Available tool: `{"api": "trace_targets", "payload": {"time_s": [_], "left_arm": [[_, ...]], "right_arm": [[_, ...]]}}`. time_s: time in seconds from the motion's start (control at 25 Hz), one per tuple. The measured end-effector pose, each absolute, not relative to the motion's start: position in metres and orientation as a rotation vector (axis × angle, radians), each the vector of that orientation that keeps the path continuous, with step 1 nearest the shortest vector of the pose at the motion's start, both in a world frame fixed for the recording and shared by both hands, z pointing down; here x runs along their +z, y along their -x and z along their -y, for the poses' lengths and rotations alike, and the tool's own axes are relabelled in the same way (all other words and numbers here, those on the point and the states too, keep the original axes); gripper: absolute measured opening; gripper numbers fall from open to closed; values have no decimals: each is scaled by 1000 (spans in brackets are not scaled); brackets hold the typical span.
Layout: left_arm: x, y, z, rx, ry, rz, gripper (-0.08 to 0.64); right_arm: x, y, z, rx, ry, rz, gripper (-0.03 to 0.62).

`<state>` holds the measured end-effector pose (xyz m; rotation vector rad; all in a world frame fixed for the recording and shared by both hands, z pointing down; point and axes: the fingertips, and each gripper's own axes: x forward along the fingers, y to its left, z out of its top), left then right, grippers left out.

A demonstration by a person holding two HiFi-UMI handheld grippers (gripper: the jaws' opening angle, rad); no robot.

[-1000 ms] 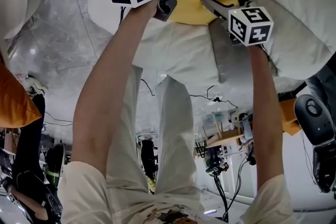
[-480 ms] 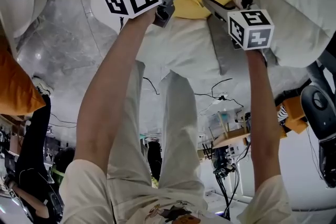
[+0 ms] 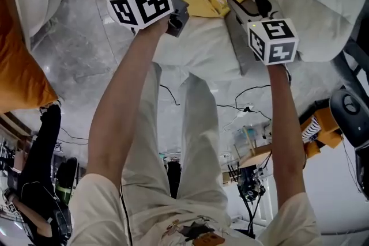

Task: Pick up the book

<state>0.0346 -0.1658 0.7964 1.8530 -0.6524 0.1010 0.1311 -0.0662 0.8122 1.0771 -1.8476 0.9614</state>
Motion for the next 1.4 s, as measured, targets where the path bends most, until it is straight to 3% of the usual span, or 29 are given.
{"api": "trace_targets", "payload": {"time_s": [0.2, 0.56, 0.88, 1.4], "left_arm": [[785, -33, 179, 121, -1851, 662, 144], [746, -33, 183, 137, -1866, 664, 144], [693, -22, 190, 152, -1907, 648, 144], [672, -40, 191, 203, -1905, 673, 141]], "right_arm": [[796, -131, 81, 974, -1097, 1858, 185], [752, -131, 92, 931, -1162, 1878, 96], [694, -117, 109, 873, -1231, 1922, 73], [663, -138, 139, 893, -1319, 1986, 64]]}}
